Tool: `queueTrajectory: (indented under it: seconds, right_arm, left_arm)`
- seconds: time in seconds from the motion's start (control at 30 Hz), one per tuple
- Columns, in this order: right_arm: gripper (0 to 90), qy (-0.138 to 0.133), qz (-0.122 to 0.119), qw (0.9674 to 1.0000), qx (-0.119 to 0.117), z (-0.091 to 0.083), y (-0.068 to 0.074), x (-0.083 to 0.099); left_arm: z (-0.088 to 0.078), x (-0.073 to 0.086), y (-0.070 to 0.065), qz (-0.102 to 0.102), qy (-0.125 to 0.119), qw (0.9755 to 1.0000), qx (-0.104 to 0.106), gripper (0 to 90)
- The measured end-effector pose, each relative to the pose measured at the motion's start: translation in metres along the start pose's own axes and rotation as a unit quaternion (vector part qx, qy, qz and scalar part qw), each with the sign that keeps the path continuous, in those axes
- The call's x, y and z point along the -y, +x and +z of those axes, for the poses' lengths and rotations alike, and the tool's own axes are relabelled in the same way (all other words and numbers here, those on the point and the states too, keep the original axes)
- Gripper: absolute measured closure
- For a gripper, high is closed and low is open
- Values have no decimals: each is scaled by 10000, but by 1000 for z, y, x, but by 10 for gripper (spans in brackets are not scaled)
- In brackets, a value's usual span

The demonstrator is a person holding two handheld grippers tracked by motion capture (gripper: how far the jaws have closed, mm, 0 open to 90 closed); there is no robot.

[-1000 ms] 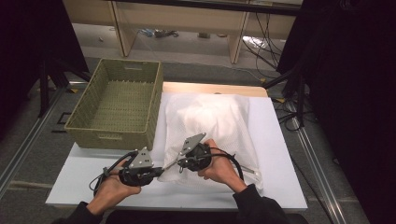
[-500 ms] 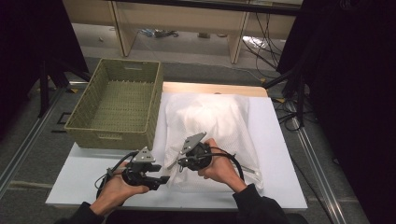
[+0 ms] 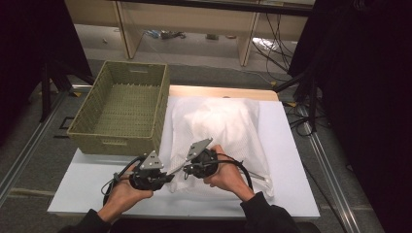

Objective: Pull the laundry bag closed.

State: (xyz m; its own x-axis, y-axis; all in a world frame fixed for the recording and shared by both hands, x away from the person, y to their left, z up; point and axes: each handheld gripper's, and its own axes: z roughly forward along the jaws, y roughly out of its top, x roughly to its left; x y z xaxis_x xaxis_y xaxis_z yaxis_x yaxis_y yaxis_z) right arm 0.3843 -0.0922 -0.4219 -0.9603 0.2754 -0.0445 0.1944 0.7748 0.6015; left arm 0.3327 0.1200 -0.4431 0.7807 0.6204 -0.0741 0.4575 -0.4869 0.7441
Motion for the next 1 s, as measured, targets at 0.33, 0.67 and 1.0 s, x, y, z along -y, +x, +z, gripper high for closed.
queueTrajectory:
  seconds: [0.33, 0.67, 1.0]
  right_arm:
    - [877, -38, 234, 9997, 36, -6, -2, 15]
    - [877, -26, 461, 9988, 190, -20, -5, 33]
    - [877, -63, 764, 9962, 414, -36, -10, 60]
  left_arm:
    - [-4, 2, 3, 26, -9, 10000, -92, 853]
    - [-8, 4, 4, 58, -22, 9999, -119, 853]
    - [-10, 4, 3, 101, -27, 9999, -130, 855]
